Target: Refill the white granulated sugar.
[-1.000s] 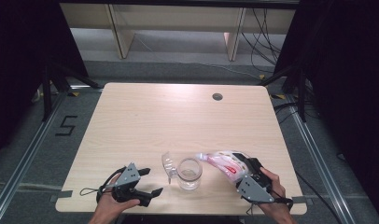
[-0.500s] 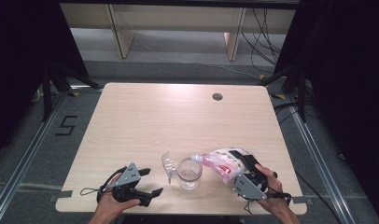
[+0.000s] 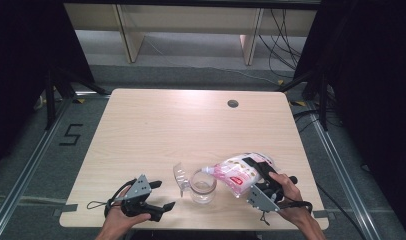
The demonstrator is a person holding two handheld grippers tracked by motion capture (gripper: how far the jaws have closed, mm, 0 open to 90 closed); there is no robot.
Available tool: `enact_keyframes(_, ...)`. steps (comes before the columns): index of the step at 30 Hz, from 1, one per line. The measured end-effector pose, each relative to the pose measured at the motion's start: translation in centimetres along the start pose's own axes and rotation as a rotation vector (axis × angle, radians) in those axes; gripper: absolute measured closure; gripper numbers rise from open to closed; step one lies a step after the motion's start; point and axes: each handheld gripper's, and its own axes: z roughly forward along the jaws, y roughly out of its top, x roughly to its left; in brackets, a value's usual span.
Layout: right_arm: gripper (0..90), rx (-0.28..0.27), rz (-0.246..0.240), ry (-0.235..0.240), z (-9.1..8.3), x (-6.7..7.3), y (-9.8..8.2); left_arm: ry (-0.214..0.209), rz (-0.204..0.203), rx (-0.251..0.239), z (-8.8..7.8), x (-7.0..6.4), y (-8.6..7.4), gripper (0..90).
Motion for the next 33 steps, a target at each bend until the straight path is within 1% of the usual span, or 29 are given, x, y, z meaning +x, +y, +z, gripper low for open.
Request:
enact_keyframes(1,47.7,-0.002,-0.004,0.003,0.0,0.0,0.1,0.003,0.007,-0.006,0.0,0.0,0.0,15.3)
enact_keyframes(2,47.7,0.010,-0.010,0.007,0.0,0.1,0.1,0.006,-0.004,-0.001,-0.1,0.0,0.0,15.3)
enact_keyframes(3,47.7,0.009,-0.083,0.000,0.1,-0.3,0.3,0.000,-0.009,-0.001,-0.1,0.0,0.0,15.3)
enact_keyframes(4,47.8,0.027,-0.063,0.004,0.0,-0.1,0.4,0.003,-0.011,-0.005,-0.1,0.1,0.0,15.3)
enact_keyframes(5,47.8,0.032,-0.016,0.009,0.0,0.3,0.3,0.003,-0.014,-0.006,-0.1,0.0,0.0,15.3)
enact_keyframes(6,47.8,0.030,-0.068,0.006,0.0,0.0,0.4,0.000,-0.009,-0.005,-0.1,0.1,0.0,15.3)
enact_keyframes(7,47.8,0.031,-0.086,0.008,-0.1,-0.1,0.5,-0.004,-0.015,-0.014,0.0,0.0,0.0,15.3)
enact_keyframes(8,47.9,0.032,-0.050,0.004,0.0,0.2,0.4,-0.001,-0.010,-0.010,0.0,0.0,0.0,15.3)
enact_keyframes(9,47.9,0.040,-0.060,0.004,0.0,0.2,0.4,0.001,-0.006,-0.009,0.0,0.0,0.0,15.3)
enact_keyframes(10,47.9,0.033,-0.117,0.003,0.0,-0.1,0.5,-0.007,-0.015,-0.014,0.0,0.0,0.0,15.3)
enact_keyframes(11,47.9,0.050,-0.091,-0.006,0.0,0.1,0.4,-0.002,-0.009,-0.005,0.0,0.0,0.0,15.3)
enact_keyframes(12,47.9,0.048,-0.151,-0.013,-0.1,-0.3,0.6,-0.001,-0.009,-0.004,-0.1,0.1,0.0,15.3)
enact_keyframes(14,47.9,0.054,-0.158,-0.016,-0.2,-0.3,0.6,-0.002,-0.009,-0.005,-0.1,0.1,0.0,15.3)
enact_keyframes(16,48.0,0.054,-0.107,-0.008,-0.1,0.0,0.6,-0.001,-0.010,-0.006,-0.1,0.1,0.0,15.3)
enact_keyframes(17,48.0,0.060,-0.114,-0.014,-0.2,0.1,0.5,-0.001,-0.010,-0.005,-0.1,0.1,0.0,15.3)
enact_keyframes(19,48.1,0.061,-0.160,-0.024,-0.2,0.0,0.6,-0.002,-0.009,-0.005,-0.1,0.1,0.0,15.3)
enact_keyframes(20,48.0,0.072,-0.138,-0.028,-0.3,0.2,0.6,-0.002,-0.010,-0.005,-0.1,0.1,0.0,15.3)
enact_keyframes(21,48.1,0.070,-0.157,-0.022,-0.3,0.1,0.7,-0.002,-0.009,-0.005,-0.1,0.1,0.0,15.3)
enact_keyframes(22,48.1,0.066,-0.204,-0.031,-0.4,-0.1,0.8,-0.002,-0.010,-0.005,-0.1,0.1,0.0,15.3)
enact_keyframes(23,48.1,0.067,-0.177,-0.040,-0.3,0.2,0.7,-0.025,0.086,0.061,-0.6,0.6,0.1,15.3)
enact_keyframes(24,48.2,0.072,-0.168,-0.025,-0.3,0.3,0.7,-0.027,0.091,0.062,-0.6,0.7,0.2,15.3)
enact_keyframes(25,48.2,0.069,-0.231,-0.036,-0.3,-0.1,0.9,-0.028,0.085,0.050,-0.5,0.6,0.1,15.3)
enact_keyframes(27,48.2,0.079,-0.207,-0.027,-0.3,0.2,1.0,-0.028,0.083,0.047,-0.5,0.6,0.1,15.3)
enact_keyframes(28,48.2,0.059,-0.276,-0.031,-0.2,-0.2,1.2,-0.022,0.088,0.054,-0.6,0.6,0.1,15.3)
enact_keyframes(29,48.2,0.078,-0.252,-0.034,-0.3,0.1,1.1,-0.027,0.092,0.061,-0.6,0.7,0.2,15.3)
enact_keyframes(30,48.3,0.089,-0.243,-0.037,-0.3,0.2,1.2,-0.024,0.065,0.059,-0.6,0.5,0.1,15.3)
enact_keyframes(31,48.3,0.083,-0.260,-0.034,-0.2,0.2,1.2,-0.021,0.069,0.053,-0.6,0.5,0.1,15.3)
enact_keyframes(32,48.3,0.080,-0.291,-0.038,-0.3,0.1,1.3,-0.027,0.094,0.058,-0.6,0.7,0.2,15.3)
enact_keyframes(33,48.3,0.082,-0.250,-0.034,-0.2,0.4,1.2,-0.025,0.093,0.057,-0.6,0.7,0.2,15.3)
